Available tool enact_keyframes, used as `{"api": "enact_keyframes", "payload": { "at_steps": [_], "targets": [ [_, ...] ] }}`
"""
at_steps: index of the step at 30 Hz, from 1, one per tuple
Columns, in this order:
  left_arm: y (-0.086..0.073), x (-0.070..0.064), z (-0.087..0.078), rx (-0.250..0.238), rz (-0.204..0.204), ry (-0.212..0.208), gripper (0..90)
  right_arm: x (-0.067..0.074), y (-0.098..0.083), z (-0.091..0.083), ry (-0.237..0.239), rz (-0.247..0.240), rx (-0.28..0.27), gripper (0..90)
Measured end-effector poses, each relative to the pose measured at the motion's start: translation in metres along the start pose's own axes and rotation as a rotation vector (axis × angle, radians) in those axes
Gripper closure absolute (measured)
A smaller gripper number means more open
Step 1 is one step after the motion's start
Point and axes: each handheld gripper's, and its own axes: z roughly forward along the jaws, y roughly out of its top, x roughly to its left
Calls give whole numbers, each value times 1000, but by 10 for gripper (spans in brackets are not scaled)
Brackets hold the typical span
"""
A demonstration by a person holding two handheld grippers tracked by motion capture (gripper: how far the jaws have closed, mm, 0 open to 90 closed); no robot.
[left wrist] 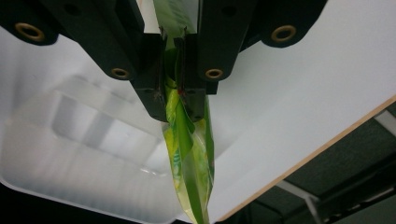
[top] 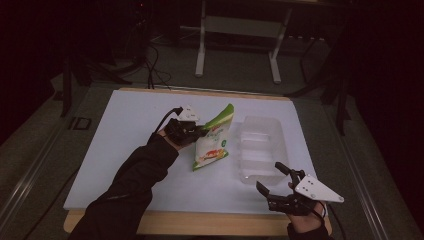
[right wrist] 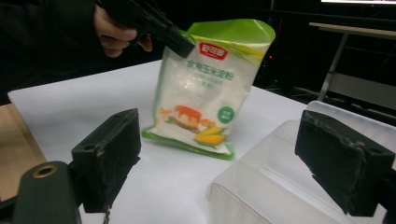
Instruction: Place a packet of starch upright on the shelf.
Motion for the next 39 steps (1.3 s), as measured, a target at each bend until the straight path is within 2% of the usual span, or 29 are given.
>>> {"api": "enact_keyframes", "payload": {
  "at_steps": [7, 8, 11, 12, 15, 16, 17, 21, 23, 28, 29, 30, 32, 33, 34, 36, 37, 38, 39],
  "targets": [
    [1, -8, -30, -35, 53, -40, 834, -3, 5, 0, 6, 12, -11, 148],
    [1, -10, -33, -43, 48, -47, 834, -4, 7, -1, 10, 13, -12, 147],
    [1, -15, -40, -51, 67, -66, 834, -8, 13, -3, 17, 22, -26, 153],
    [2, -18, -43, -53, 80, -60, 834, -9, 14, -3, 19, 22, -27, 153],
    [2, -22, -49, -60, 96, -73, 834, -11, 18, -5, 13, 12, -32, 154],
    [2, -21, -51, -64, 96, -99, 834, -13, 23, -7, 12, 6, -34, 166],
    [1, -22, -54, -70, 114, -96, 834, -14, 25, -8, 16, 2, -34, 171],
    [-3, -21, -63, -96, 103, -146, 834, -16, 34, -8, 24, -16, -29, 171],
    [-4, -23, -67, -105, 119, -151, 834, -20, 44, -6, 43, -26, -16, 172],
    [-4, -29, -76, -97, 161, -167, 834, -28, 58, 2, 88, -22, -2, 172],
    [-4, -30, -77, -95, 165, -183, 833, -30, 60, 5, 106, -15, 2, 171],
    [-4, -32, -78, -96, 176, -170, 834, -31, 62, 8, 117, -10, 3, 171],
    [-4, -34, -81, -98, 179, -185, 834, -34, 66, 14, 143, -1, 10, 171],
    [-4, -35, -82, -102, 185, -177, 834, -35, 68, 18, 147, 2, 17, 171],
    [-3, -35, -83, -103, 179, -194, 834, -35, 69, 21, 157, 7, 25, 171],
    [-3, -38, -85, -113, 180, -186, 834, -36, 72, 29, 170, 12, 40, 171],
    [-3, -39, -86, -111, 185, -198, 833, -37, 72, 34, 177, 16, 50, 171],
    [-2, -40, -87, -113, 194, -186, 834, -37, 73, 38, 183, 19, 59, 172],
    [-2, -41, -87, -112, 190, -200, 833, -37, 74, 42, 186, 22, 60, 180]
  ]
}}
